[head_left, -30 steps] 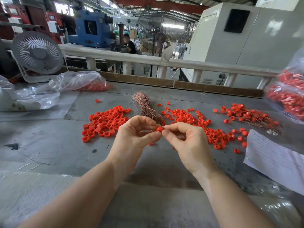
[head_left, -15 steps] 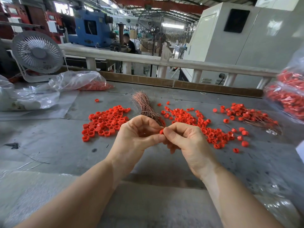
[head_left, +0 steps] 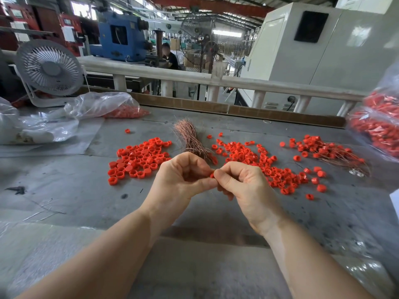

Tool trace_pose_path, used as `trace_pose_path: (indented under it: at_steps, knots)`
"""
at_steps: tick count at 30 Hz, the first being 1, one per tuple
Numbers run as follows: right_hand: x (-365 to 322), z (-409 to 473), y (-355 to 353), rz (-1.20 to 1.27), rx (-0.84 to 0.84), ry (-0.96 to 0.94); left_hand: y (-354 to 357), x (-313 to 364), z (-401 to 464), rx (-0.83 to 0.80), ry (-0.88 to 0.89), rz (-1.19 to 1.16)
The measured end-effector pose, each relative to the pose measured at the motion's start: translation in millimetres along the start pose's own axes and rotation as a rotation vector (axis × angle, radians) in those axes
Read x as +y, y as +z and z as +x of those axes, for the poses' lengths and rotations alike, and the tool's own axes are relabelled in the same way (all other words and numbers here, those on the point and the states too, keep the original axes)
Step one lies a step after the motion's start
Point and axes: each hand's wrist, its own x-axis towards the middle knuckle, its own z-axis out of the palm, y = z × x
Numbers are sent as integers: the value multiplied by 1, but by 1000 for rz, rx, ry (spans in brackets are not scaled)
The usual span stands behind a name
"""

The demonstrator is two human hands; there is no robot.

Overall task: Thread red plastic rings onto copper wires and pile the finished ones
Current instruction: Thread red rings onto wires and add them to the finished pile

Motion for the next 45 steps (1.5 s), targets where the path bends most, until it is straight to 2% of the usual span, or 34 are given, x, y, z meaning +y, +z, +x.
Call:
trace_pose_path:
  at_steps: [7,12,30,37,45]
  knots:
    - [-3,2,1,151,79,158,4,1,-1,-52,-12,41]
    - [-5,1,3,237,27,207,4,2,-2,-14,-8,71]
    - [-3,1,0,252,-37,224,2,3,-1,17,-16,235]
    - [-2,1,-2,274,-47,232,3,3,-1,2,-23,209]
    - [0,1,1,146,-15,180,4,1,-1,4,-33,267]
